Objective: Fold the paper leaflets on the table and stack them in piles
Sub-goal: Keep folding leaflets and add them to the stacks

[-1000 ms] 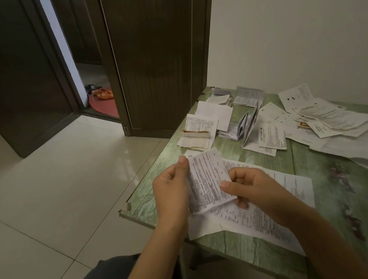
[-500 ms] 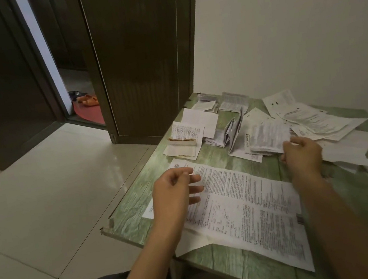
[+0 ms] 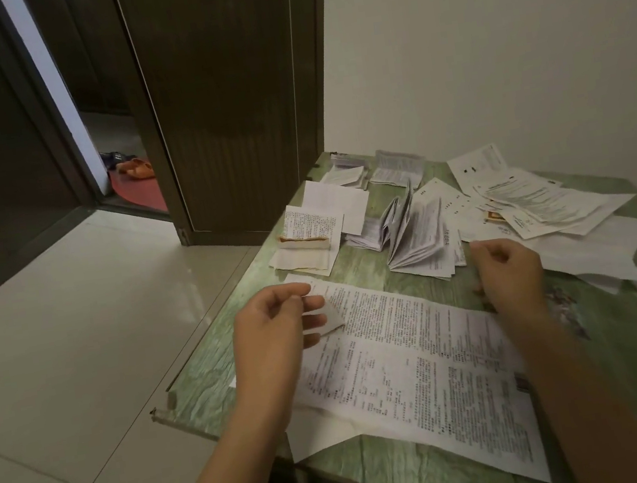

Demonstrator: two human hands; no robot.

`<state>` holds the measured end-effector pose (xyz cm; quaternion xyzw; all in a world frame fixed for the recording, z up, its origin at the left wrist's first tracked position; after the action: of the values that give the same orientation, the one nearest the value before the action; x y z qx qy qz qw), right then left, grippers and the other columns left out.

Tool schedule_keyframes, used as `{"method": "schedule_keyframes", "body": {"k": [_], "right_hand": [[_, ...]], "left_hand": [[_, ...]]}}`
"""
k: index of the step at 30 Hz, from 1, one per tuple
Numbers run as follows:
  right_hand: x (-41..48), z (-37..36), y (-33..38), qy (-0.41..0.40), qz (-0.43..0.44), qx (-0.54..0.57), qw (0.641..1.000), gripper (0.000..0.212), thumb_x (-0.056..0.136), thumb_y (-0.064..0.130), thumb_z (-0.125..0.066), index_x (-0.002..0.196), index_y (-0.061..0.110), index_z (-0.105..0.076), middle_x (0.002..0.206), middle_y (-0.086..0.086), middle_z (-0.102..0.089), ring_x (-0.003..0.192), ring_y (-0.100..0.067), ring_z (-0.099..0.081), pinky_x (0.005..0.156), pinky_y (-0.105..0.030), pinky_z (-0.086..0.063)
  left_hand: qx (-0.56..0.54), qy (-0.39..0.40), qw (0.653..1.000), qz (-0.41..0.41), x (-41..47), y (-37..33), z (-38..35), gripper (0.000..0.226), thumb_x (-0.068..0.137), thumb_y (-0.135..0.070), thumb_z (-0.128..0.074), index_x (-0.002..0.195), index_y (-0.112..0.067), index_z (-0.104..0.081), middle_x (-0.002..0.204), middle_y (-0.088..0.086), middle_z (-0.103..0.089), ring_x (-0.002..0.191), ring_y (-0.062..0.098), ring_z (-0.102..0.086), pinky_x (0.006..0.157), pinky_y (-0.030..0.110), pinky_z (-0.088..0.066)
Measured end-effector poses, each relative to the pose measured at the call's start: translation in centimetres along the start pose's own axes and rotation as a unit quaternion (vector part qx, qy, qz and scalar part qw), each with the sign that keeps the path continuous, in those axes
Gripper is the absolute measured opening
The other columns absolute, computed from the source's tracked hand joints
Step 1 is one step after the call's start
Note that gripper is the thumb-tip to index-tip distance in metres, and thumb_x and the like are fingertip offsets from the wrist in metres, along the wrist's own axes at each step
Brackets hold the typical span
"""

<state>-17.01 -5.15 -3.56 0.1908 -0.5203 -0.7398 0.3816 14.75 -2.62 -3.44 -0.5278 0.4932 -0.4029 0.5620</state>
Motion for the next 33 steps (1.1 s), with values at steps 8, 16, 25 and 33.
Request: {"method": "schedule_keyframes", "body": {"k": [8, 16, 25, 33], "right_hand": [[-2.0, 1.9, 3.2, -0.092, 0.115, 0.036, 0.988, 0.011, 0.092, 0.014, -0.054, 0.083, 0.013, -0.060, 0.081, -0.002, -0.060, 0.072, -0.009, -0.052, 0.063, -0.009, -0.041], [-7.9, -4.0, 7.3, 0.105, 0.287, 0.065, 0.950, 0.017, 0.091, 0.004, -0.054, 0.080, 0.016, -0.059, 0.059, -0.009, -0.055, 0.050, -0.024, -0.050, 0.042, -0.031, -0.044], [-11.3, -10.3, 6.1, 0.294, 0.303, -0.079, 0.903, 0.024, 0.084, 0.005, -0.062, 0.100, 0.023, -0.065, 0.095, 0.013, -0.059, 0.092, 0.003, -0.050, 0.077, -0.002, -0.034], [-10.5, -10.0, 5.6, 0.319, 0.155, 0.035, 0.934, 0.037, 0.088, 0.021, -0.061, 0.123, 0.027, -0.052, 0.109, 0.018, -0.057, 0.094, 0.003, -0.056, 0.074, -0.007, -0.045]], "left_hand": [[0.314, -0.001, 0.945, -0.090, 0.9, -0.6, 1.9, 0.035, 0.088, -0.028, -0.062, 0.121, -0.022, -0.056, 0.107, -0.015, -0.054, 0.091, 0.002, -0.048, 0.079, 0.023, -0.040], [0.529, 0.059, 0.841, -0.099, 0.9, 1.7, 0.7, 0.068, 0.080, -0.053, -0.061, 0.138, -0.025, -0.038, 0.144, -0.007, -0.036, 0.131, 0.018, -0.027, 0.106, 0.034, -0.024], [0.598, 0.060, 0.775, -0.194, 1.2, 0.5, -0.8, 0.034, 0.097, -0.044, -0.039, 0.103, -0.021, -0.062, 0.122, -0.008, -0.052, 0.112, 0.015, -0.041, 0.092, 0.028, -0.032], [0.347, -0.018, 0.908, -0.235, 0.3, -3.2, 0.2, 0.016, 0.096, -0.020, -0.048, 0.086, -0.025, -0.059, 0.079, -0.017, -0.056, 0.074, -0.002, -0.051, 0.064, 0.014, -0.043]]}}
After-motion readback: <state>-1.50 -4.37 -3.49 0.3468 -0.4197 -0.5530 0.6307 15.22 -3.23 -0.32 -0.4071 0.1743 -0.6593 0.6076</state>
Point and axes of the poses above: each hand's wrist, its own x-axis towards the middle knuckle, its own z-axis out of the back of the hand, y = z × x, the point moved 10 cm from there along x, towards the middle knuckle
